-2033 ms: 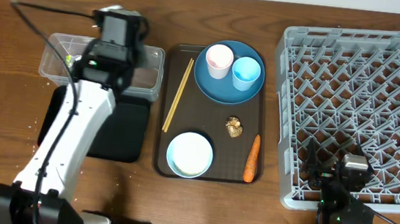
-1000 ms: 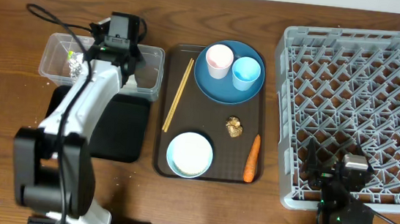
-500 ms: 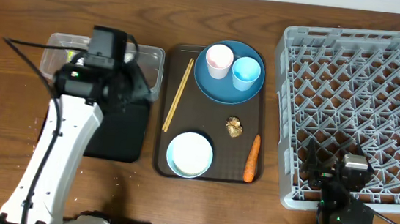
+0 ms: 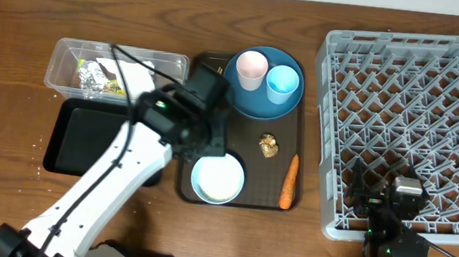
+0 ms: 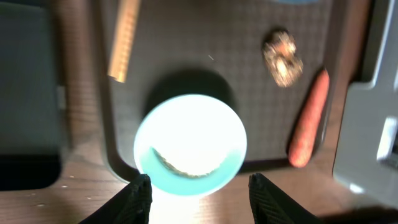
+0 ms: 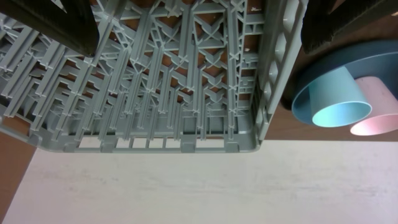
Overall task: Sort waste into correct bins and load items into the dishwasher rack
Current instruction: 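Reach the left gripper to the light-blue rice bowl and grip its rim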
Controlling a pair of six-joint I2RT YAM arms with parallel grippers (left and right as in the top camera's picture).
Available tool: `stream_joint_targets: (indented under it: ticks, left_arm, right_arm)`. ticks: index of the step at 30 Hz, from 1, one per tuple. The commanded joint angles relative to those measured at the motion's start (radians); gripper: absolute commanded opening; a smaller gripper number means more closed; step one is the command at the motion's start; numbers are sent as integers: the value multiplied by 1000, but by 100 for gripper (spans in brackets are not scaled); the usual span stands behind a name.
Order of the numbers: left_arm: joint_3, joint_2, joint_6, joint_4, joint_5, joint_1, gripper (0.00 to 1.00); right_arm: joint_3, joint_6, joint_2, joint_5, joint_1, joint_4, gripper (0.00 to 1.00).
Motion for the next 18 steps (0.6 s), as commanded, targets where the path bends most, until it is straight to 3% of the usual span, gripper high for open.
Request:
stream_joint_targets:
  ticks: [1,10,18]
  left_arm:
    - [-5,34,11,-6,-20,-59,51]
    - [-5,168,-25,47,-20,-185,51]
    - [-5,305,-25,62,-20,-212,51]
  right_arm:
    - [-2,4,-2,10,-7,-3,99]
    - [-2,4,-1,10,-7,-3,99]
    - [-2,4,-2,10,-7,-3,99]
